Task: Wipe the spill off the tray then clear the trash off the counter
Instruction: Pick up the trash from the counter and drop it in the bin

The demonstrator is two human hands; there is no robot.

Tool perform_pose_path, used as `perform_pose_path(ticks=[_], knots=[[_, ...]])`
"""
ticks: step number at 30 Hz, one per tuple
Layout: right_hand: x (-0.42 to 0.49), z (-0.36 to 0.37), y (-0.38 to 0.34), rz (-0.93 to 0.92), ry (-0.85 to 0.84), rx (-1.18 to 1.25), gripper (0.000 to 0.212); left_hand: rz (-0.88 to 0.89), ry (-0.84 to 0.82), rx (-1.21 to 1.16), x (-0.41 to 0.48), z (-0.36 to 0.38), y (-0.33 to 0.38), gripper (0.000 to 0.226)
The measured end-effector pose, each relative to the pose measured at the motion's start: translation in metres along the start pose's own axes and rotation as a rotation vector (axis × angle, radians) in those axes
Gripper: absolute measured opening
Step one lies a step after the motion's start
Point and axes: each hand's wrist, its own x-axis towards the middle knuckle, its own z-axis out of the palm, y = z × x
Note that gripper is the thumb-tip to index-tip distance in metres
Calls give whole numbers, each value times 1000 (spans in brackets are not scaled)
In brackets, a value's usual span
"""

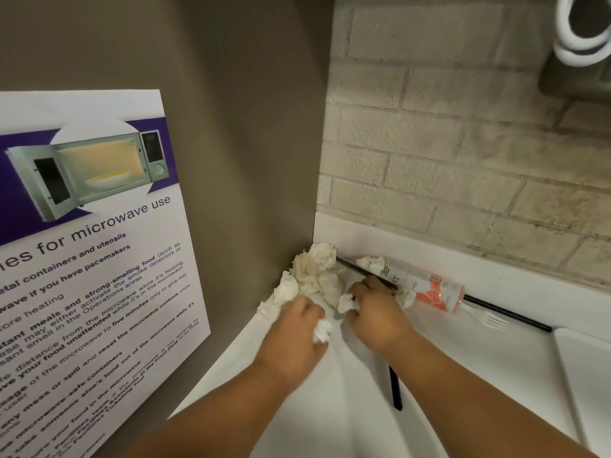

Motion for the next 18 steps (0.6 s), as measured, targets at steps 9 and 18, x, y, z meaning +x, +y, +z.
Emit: perform_pose_path(ticks=[9, 18], knots=[[16, 7, -20, -83, -278, -107, 47, -222, -245, 68, 20, -12, -35, 30], [18, 16, -25, -40, -187, -219, 65, -348, -120, 166, -8, -15, -26, 64]])
